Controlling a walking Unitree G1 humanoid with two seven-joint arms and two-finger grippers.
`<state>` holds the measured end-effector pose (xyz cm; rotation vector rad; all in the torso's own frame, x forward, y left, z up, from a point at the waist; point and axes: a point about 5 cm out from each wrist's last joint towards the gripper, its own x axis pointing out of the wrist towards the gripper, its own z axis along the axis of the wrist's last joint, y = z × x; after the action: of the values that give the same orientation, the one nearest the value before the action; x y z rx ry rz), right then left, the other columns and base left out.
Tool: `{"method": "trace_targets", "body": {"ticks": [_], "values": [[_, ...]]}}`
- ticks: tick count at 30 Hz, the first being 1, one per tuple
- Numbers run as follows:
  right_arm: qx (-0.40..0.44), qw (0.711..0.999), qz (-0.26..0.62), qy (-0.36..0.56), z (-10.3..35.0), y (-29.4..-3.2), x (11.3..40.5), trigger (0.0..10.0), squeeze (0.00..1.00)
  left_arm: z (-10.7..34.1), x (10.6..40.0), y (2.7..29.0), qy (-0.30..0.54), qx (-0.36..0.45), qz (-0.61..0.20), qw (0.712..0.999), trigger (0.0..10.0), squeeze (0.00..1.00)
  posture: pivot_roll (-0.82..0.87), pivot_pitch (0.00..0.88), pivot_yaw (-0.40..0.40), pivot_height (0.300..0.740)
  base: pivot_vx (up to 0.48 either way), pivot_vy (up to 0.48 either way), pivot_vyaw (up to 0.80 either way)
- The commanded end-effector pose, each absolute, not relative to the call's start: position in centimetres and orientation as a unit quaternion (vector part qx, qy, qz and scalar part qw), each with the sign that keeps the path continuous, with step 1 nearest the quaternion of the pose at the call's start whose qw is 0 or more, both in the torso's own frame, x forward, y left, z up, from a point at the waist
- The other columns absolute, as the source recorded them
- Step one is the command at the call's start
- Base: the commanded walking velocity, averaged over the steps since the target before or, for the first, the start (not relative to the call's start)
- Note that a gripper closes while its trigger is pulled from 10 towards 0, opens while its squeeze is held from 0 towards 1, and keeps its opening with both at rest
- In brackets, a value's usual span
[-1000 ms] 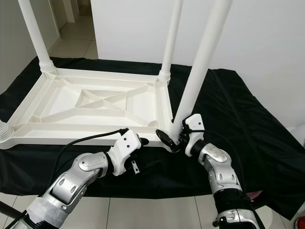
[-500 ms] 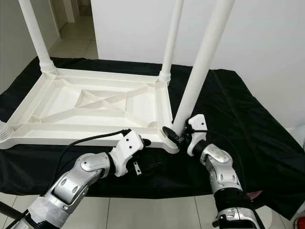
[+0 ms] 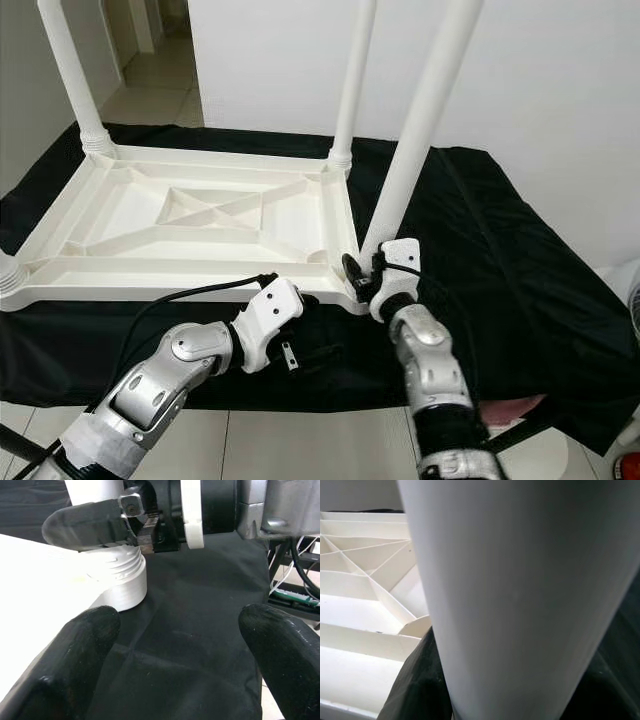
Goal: Building children table
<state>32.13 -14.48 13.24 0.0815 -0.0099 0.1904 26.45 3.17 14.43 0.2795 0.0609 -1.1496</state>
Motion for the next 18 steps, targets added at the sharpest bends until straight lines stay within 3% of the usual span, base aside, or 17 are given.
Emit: {"method": "trace_targets", "body": {"ticks": [1,6,18], "values": [[0.073,0.995,0.053,0.036,11.6,-13.9,31.5,10.0,0.00,14.4,26.1,2.7,0.033,0.131,-0.565,0.814,10.0,0.00,0.06,0.027,-0.062,0.740,0.000,0.000,0.00],[0.109,0.993,-0.015,0.037,11.4,-12.5,30.6,10.0,0.00,14.3,26.1,2.6,0.032,0.131,-0.567,0.813,10.0,0.00,0.06,0.026,-0.062,0.740,0.000,0.000,0.00],[0.121,0.991,-0.023,0.042,11.8,-12.2,30.3,10.0,0.00,14.3,26.1,2.6,0.034,0.132,-0.567,0.812,10.0,0.00,0.06,0.020,-0.061,0.740,0.000,0.000,0.00]]}}
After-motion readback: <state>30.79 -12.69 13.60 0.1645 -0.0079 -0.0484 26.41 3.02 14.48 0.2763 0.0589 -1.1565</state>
